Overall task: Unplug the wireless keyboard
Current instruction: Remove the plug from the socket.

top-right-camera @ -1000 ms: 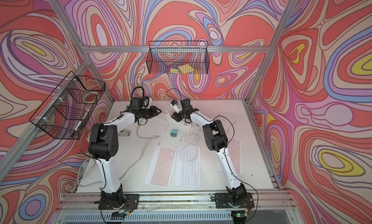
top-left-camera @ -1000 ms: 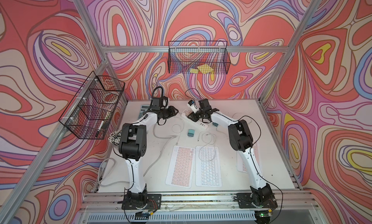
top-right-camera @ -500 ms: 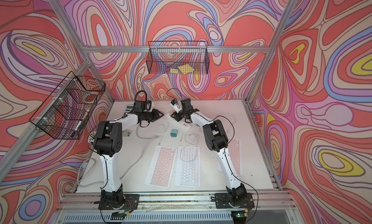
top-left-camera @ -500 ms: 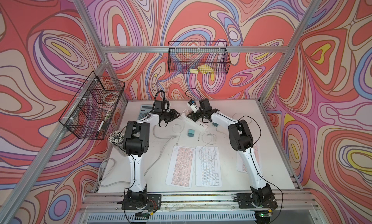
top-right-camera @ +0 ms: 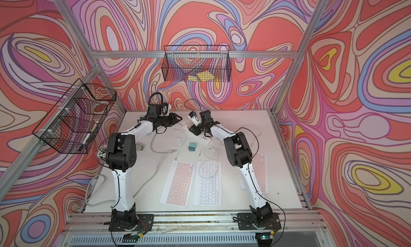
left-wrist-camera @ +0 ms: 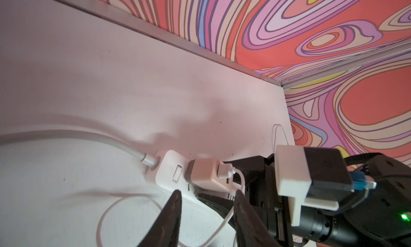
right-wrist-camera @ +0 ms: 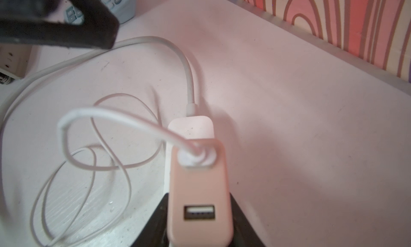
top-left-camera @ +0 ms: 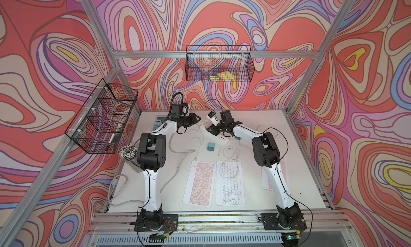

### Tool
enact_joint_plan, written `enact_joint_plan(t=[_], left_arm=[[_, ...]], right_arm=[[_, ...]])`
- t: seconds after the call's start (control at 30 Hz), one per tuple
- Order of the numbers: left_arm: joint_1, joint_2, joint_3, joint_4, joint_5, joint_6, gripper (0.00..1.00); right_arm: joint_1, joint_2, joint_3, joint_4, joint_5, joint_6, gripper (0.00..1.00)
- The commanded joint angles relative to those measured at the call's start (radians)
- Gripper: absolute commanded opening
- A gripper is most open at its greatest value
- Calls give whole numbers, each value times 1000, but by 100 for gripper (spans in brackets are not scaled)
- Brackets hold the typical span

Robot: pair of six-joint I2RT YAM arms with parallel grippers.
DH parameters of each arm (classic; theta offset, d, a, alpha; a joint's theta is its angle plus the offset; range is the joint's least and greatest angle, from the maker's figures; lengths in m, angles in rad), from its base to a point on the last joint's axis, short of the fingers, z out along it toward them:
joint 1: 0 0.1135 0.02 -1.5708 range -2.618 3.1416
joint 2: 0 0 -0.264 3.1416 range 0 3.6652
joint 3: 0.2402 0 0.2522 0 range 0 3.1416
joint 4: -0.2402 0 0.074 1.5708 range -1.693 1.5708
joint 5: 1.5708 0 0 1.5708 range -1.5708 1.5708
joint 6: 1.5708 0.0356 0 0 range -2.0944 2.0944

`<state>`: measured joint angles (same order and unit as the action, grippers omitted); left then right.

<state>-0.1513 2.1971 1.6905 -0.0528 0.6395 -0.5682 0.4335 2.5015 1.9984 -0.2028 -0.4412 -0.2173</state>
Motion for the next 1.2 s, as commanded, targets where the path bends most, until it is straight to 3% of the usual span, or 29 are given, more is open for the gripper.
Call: enact_joint_plan(t=[0.0, 0.27, 0.67, 0.9, 1.17], left_arm=[[-1, 63, 20, -33, 12, 20, 41], [-2, 95, -29, -18, 3, 23, 40], [-21, 37, -139, -69, 16, 21, 39], [-41, 6, -185, -67, 71, -51, 39], [-83, -53, -201, -202, 79, -54, 38]], right_arm=[[2, -62, -14, 16, 6, -3, 40], [1, -86, -11, 14, -1, 9, 41], [1, -84, -16, 7, -8, 19, 38], [4, -91, -41, 27, -10, 18, 36], [4, -117, -107, 55, -4, 22, 35]])
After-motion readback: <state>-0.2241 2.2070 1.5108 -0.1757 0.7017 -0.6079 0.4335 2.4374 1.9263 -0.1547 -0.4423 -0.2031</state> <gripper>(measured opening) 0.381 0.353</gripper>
